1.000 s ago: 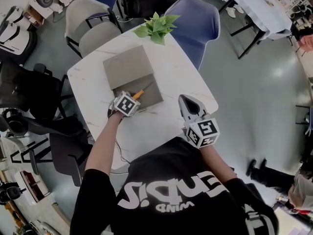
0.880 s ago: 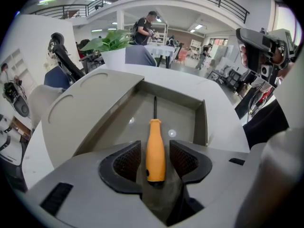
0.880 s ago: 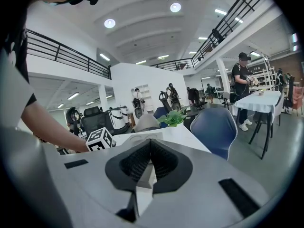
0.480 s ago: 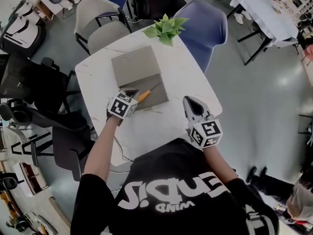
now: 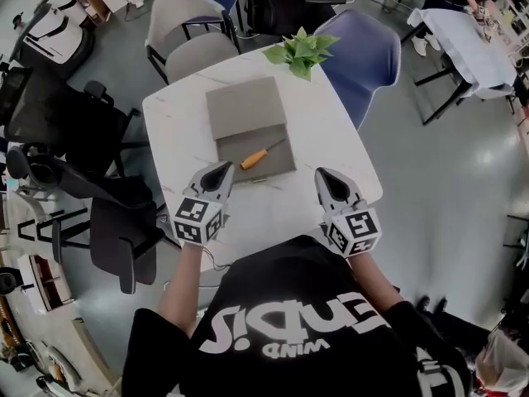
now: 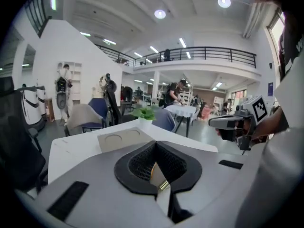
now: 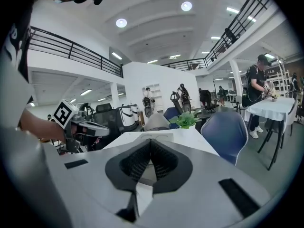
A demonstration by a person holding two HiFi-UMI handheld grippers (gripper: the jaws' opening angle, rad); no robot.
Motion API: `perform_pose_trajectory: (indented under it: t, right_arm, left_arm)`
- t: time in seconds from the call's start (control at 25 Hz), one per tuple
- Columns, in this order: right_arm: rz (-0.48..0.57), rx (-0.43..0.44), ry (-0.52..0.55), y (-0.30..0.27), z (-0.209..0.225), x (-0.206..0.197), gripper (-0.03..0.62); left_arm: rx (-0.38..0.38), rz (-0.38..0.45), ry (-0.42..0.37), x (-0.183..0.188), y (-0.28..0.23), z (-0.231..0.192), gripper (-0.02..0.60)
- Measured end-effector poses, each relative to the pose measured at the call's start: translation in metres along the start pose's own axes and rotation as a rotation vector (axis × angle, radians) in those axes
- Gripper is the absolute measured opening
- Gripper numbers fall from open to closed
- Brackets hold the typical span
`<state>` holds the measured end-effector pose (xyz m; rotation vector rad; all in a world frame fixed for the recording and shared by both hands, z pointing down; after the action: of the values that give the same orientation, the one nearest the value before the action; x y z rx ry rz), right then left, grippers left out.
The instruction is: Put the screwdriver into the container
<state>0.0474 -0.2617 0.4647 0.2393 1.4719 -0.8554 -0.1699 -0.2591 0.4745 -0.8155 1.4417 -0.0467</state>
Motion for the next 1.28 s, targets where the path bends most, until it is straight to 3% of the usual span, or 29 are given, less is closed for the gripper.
perform_pose_trajectory:
  t: [0.24, 0.48, 0.6, 1.28]
  right_arm:
    - [0.026, 0.002, 0.033, 0.009, -0.002, 0.002, 0.012]
    - [0.038, 0.0, 0.048, 0.014, -0.001, -0.005, 0.012]
    - [0.051, -0.014, 0.055, 0.013, 0.0, -0.009, 0.012]
    - [0.047, -0.028, 0.043, 0.017, -0.005, -0.009, 0.012]
  left_arm:
    - [0.106, 0.176, 0.104, -0.009, 0.041, 0.01, 0.014]
    - [0.199, 0.284, 0.083, -0.018, 0.059, 0.015, 0.014]
    - [0.22, 0.292, 0.099, -0.027, 0.058, 0.016, 0.014]
    - [0.174, 0.252, 0.133, -0.023, 0.047, 0.024, 0.014]
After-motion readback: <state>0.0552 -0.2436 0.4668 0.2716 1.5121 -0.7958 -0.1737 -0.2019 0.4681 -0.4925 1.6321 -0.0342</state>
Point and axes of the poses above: the fingertips, and each gripper's own axes: y backward along the fingers, z to its right, x out of its top, the point moved 2 cm from there along y, backward along the fingers, and after that the axes turned 6 degrees about -z, right-handed, at the moved point
